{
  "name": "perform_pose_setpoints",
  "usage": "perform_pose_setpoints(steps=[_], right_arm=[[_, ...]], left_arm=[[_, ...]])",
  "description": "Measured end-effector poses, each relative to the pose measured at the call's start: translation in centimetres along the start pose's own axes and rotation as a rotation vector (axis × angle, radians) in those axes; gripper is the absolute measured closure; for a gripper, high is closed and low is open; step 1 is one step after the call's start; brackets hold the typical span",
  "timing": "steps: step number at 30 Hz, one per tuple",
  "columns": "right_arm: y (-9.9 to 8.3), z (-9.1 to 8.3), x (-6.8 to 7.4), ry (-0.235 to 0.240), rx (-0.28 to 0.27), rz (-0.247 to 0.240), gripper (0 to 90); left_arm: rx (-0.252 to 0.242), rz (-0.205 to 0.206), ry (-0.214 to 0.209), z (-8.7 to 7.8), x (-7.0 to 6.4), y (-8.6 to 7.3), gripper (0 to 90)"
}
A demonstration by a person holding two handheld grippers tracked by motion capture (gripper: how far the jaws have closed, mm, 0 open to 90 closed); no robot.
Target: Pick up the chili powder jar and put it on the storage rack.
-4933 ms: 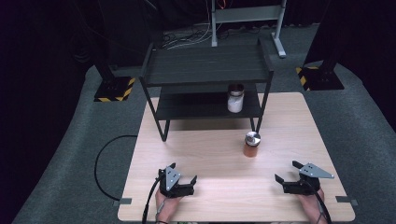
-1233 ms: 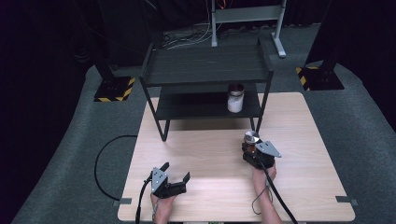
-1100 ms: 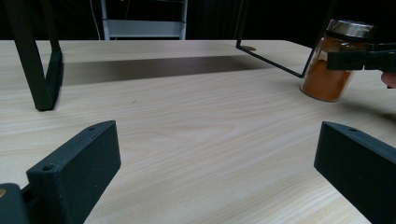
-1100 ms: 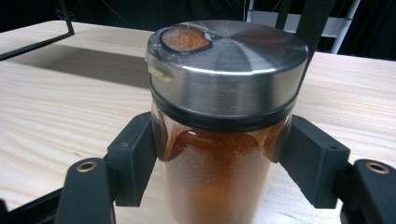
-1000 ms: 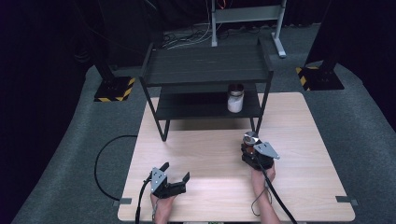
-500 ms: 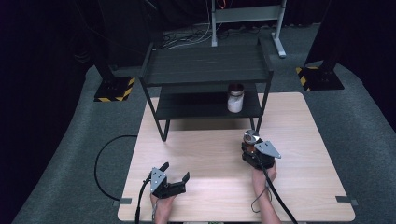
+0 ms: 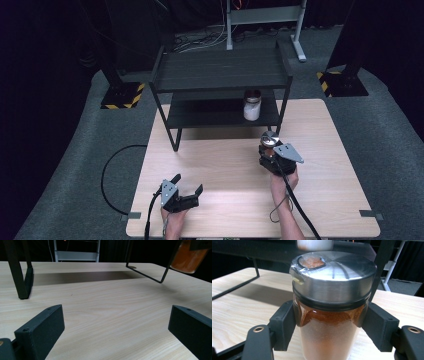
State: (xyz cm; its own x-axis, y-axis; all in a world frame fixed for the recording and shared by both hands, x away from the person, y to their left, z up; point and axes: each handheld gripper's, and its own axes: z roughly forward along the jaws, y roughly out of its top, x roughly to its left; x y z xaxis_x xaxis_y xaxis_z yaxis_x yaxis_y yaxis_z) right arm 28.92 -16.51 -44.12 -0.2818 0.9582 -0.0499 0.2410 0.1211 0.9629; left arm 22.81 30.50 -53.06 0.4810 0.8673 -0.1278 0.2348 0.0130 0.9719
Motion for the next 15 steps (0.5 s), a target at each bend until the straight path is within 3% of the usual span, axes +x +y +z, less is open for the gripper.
perform_pose_setpoints(steps=[15], right_arm=[[3.2,-0.4,-0.2,0.009,-0.029,0.008,30.7]], left_arm=[[-0.006,-0.008,-0.010,0.0,0.2,-0.1,0.6]])
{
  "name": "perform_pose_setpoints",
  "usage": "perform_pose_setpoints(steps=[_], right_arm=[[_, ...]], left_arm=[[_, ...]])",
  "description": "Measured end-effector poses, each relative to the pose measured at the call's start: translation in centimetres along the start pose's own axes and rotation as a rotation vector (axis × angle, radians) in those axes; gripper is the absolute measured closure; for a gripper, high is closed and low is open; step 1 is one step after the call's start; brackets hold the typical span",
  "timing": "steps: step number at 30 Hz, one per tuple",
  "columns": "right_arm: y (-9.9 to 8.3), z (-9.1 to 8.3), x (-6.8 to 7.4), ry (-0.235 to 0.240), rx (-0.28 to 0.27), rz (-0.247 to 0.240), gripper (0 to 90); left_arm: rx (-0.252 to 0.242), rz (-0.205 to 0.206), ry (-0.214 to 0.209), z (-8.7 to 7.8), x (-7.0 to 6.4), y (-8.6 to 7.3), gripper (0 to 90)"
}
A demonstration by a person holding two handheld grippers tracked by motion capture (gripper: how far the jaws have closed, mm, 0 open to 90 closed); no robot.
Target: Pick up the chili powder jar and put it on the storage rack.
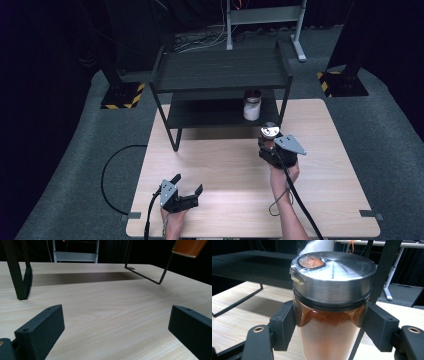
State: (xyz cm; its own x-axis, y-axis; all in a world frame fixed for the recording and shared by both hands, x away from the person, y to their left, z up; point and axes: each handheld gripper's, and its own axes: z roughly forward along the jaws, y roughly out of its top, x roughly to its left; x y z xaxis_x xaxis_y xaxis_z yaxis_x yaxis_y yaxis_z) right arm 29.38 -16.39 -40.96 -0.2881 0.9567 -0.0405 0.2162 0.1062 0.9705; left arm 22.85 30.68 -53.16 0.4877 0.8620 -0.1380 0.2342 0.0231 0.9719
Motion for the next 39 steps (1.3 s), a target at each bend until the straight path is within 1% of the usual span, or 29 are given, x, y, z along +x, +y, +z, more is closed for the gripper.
perform_pose_setpoints(steps=[11,14,22,24,26,31,39], right_arm=[[1.6,0.2,-0.6,-0.007,-0.005,-0.005,30.7],[2.0,0.2,-0.7,-0.009,-0.011,-0.004,30.7],[2.7,0.3,-0.9,-0.014,-0.015,-0.004,30.7],[3.2,0.3,-0.8,-0.016,-0.001,-0.010,30.7],[3.6,0.4,-0.6,-0.017,-0.005,-0.022,30.7],[4.4,0.6,-0.1,-0.007,-0.006,-0.035,30.7],[5.0,0.6,-0.2,-0.003,-0.010,-0.031,30.7]], left_arm=[[0.007,0.008,0.004,0.1,-0.1,0.1,0.5],[0.013,0.017,0.003,0.1,-0.2,0.2,0.6],[0.014,0.018,0.002,0.2,-0.2,0.2,0.6],[0.017,0.018,0.003,0.2,-0.2,0.2,0.6],[0.016,0.018,0.004,0.2,-0.2,0.2,0.6],[0.014,0.014,0.004,0.1,-0.2,0.2,0.6],[0.013,0.012,0.004,0.1,-0.2,0.2,0.6]])
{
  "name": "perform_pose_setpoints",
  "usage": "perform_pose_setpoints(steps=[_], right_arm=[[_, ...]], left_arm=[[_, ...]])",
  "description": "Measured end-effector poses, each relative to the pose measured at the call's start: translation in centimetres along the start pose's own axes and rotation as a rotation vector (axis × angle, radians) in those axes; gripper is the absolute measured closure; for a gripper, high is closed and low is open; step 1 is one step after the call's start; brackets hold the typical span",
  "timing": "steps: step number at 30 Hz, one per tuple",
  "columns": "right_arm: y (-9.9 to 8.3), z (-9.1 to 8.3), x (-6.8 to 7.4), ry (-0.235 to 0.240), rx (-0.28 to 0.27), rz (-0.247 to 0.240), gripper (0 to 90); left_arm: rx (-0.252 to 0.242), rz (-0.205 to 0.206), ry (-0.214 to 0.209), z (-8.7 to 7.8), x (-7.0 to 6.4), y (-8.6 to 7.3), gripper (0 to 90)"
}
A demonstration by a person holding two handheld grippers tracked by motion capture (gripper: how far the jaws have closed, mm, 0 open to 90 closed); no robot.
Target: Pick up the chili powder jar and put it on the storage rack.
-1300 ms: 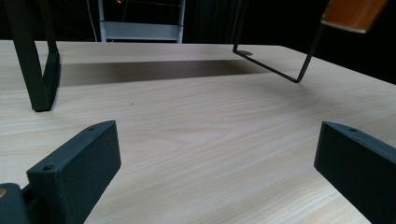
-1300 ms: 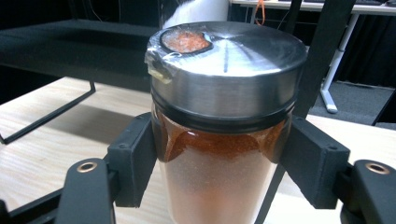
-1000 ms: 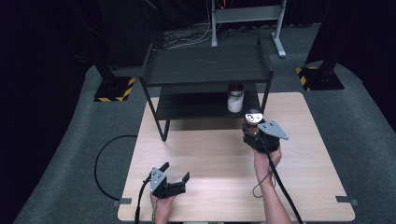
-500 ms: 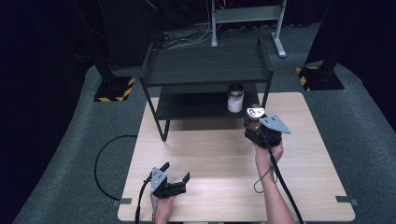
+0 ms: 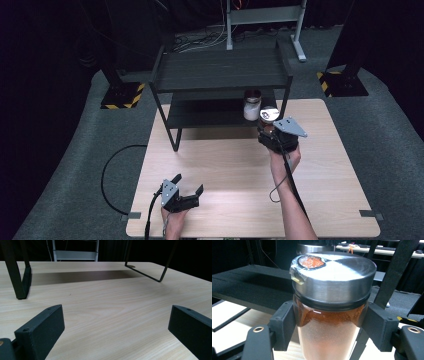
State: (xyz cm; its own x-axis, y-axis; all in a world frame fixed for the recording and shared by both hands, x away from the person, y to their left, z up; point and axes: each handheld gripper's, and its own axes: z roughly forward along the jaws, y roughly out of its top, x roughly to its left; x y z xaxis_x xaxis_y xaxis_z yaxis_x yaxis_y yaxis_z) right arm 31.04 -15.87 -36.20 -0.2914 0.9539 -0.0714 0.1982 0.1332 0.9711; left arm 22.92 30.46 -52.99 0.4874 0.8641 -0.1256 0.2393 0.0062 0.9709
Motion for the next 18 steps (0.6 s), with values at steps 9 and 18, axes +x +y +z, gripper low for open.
perform_pose_setpoints(steps=[9,18], right_arm=[[0.6,0.2,-0.3,-0.005,-0.002,0.017,30.7],[1.4,0.8,-0.3,-0.008,-0.003,0.017,30.6]], left_arm=[[0.001,0.003,-0.003,0.0,0.0,0.0,0.6],[0.002,0.005,-0.002,0.0,0.0,0.0,0.6]])
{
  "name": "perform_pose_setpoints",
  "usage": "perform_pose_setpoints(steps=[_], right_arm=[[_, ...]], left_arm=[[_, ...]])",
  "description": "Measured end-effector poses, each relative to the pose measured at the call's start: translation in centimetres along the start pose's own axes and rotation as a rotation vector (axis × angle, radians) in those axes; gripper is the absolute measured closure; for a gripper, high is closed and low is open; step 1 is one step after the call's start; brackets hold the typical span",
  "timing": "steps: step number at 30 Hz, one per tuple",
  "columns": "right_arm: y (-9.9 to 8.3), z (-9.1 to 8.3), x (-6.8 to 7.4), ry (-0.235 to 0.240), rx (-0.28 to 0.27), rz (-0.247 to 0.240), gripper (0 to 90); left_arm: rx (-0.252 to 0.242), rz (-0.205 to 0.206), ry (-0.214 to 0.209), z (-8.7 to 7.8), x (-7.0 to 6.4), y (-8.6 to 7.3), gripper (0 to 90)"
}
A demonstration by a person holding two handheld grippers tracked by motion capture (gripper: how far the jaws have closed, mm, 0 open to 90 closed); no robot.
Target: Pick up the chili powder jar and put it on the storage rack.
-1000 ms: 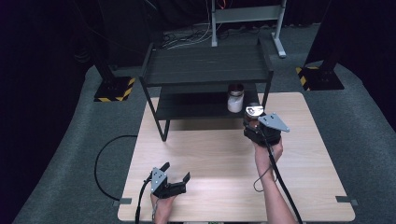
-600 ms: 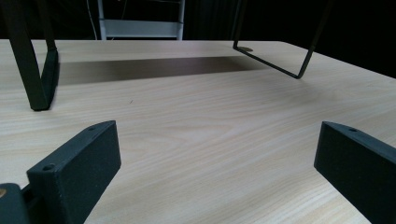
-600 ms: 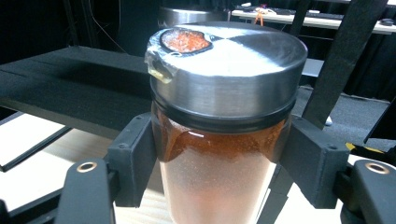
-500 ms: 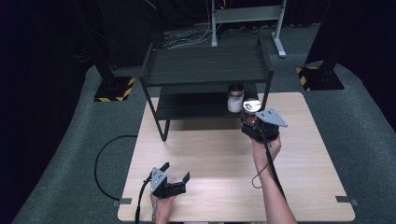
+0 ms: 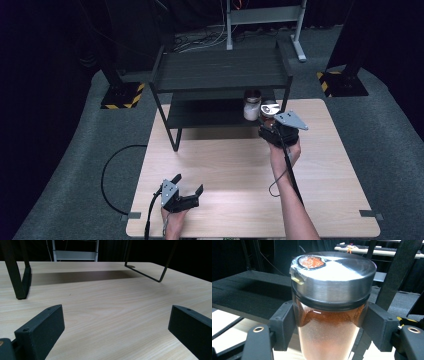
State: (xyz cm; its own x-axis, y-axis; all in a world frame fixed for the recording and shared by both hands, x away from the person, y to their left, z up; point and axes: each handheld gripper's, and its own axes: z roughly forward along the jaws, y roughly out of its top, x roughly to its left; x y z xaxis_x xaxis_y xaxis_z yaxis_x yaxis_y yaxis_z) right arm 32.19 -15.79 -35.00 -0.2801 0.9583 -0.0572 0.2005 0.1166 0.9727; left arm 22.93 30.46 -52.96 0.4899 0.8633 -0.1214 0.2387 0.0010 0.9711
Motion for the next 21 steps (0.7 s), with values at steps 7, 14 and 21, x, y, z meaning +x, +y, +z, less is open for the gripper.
perform_pose_setpoints(steps=[7,14,21], right_arm=[[0.3,0.6,0.0,-0.021,0.004,0.015,30.6],[0.2,1.4,0.0,-0.027,0.012,0.024,30.6],[0.4,2.0,0.3,-0.045,0.009,0.030,30.6]], left_arm=[[-0.001,-0.001,0.000,0.0,0.0,0.0,0.6],[0.002,0.002,-0.001,0.0,0.0,0.0,0.6],[0.001,0.000,-0.002,0.0,0.0,0.0,0.6]])
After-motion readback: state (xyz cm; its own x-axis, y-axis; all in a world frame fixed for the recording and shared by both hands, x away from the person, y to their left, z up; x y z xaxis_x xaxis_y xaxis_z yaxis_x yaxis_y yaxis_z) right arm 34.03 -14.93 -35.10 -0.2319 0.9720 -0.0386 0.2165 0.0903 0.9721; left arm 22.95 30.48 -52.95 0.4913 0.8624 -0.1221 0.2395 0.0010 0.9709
